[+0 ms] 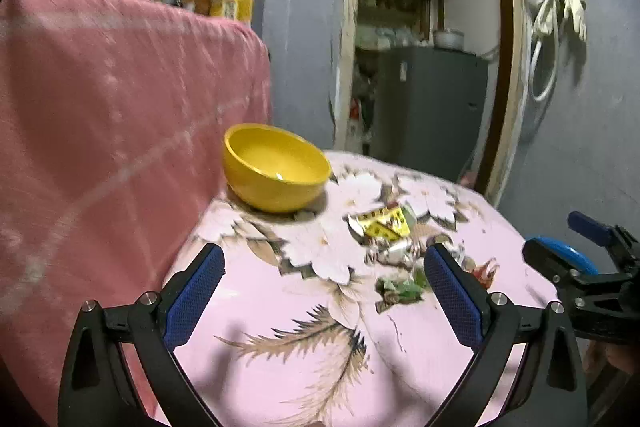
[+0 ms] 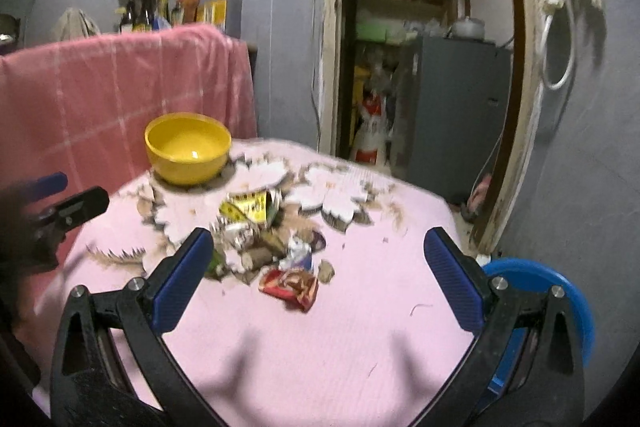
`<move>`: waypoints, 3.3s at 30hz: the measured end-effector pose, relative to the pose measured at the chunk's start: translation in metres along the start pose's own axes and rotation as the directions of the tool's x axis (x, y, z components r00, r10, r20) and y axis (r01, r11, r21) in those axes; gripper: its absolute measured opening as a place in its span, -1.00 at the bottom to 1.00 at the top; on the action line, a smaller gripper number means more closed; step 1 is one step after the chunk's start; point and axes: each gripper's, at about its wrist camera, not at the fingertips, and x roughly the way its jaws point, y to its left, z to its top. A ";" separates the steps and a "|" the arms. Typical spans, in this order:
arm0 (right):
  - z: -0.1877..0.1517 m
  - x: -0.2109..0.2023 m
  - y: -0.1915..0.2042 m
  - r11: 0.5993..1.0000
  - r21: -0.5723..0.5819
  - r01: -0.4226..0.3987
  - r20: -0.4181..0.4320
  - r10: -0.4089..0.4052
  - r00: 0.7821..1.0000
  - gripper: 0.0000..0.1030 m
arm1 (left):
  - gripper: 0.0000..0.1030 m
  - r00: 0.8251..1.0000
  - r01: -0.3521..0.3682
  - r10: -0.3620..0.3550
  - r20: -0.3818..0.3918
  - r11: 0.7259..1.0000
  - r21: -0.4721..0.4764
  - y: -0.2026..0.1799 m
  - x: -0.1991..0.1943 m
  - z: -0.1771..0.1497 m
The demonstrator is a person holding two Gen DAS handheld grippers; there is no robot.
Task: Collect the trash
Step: 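Move both tools back over the remaining trash on the table, then grasp the green foil wrapper with the left tool while the right tool grasps the red wrapper, then carry both wrappers over the blue basin and open both tools to release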
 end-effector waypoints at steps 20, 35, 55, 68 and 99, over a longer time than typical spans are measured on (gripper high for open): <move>-0.019 0.081 -0.010 0.984 0.089 -0.155 -0.355 0.177 0.918 0.30 | 0.26 0.919 0.207 -0.207 -0.335 0.978 -0.035 -0.023 0.074 -0.004; -0.024 0.095 -0.019 0.961 0.169 -0.218 -0.394 0.269 0.879 -0.31 | -0.40 0.867 0.288 -0.311 -0.390 0.950 -0.117 -0.027 0.099 0.002; -0.026 0.064 -0.035 0.955 0.223 -0.197 -0.301 0.259 0.918 -0.63 | -1.00 0.882 0.302 -0.314 -0.352 0.949 -0.092 -0.038 0.088 0.005; -0.019 0.018 -0.049 0.947 0.265 -0.182 -0.174 0.233 0.957 -0.62 | -1.00 0.912 0.316 -0.323 -0.254 0.946 -0.067 -0.053 0.045 0.012; 0.011 -0.124 -0.199 0.930 0.309 0.200 0.198 -0.269 0.943 -0.61 | -1.00 0.825 0.550 -0.562 0.054 0.822 0.149 -0.259 0.011 0.085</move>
